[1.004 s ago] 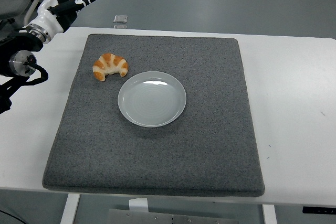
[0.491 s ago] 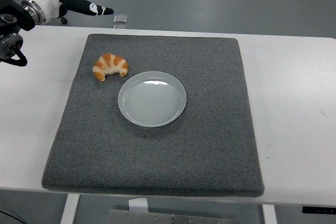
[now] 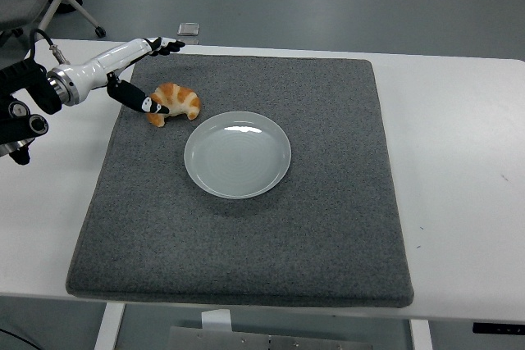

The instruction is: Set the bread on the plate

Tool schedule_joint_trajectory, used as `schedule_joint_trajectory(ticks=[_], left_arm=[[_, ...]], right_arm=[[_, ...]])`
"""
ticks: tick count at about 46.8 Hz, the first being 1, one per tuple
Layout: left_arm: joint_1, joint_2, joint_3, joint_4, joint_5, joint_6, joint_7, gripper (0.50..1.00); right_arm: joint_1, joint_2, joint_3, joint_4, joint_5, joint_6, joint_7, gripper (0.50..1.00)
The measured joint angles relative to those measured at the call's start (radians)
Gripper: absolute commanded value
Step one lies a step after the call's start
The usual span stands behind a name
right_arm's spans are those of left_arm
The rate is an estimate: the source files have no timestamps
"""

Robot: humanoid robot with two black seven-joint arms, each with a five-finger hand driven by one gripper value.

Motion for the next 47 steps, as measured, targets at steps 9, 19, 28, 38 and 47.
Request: schedule_joint_trajectory(ticks=[9, 19, 28, 38, 47], left_arm=[[0.049, -0.02, -0.017, 0.046, -0.009, 0.053, -0.012, 0.988], [0.126, -0.124, -0.058, 0.18, -0.014, 0.067, -0.018, 0.988], [0.165, -0.211, -0.1, 0.29, -0.02, 0.067, -0.018, 0.986], [0.192, -0.298, -0.135, 0.413, -0.024, 0.063, -0.02, 0.973], [0.22, -0.368, -0.152, 0.512, -0.038, 0.056, -0.021, 0.924]], right_arm=[[0.0, 0.0, 0.0, 0.0, 0.0, 0.0, 0.0, 0.93], [0.0, 0.0, -0.001, 0.0, 0.0, 0.0, 0.0, 0.93], [0.0, 0.0, -0.002, 0.0, 0.0, 0.0, 0.0, 0.93], [0.0, 0.0, -0.001, 0.0, 0.0, 0.0, 0.0, 0.93], [0.0, 0.0, 0.0, 0.0, 0.0, 0.0, 0.0, 0.93]])
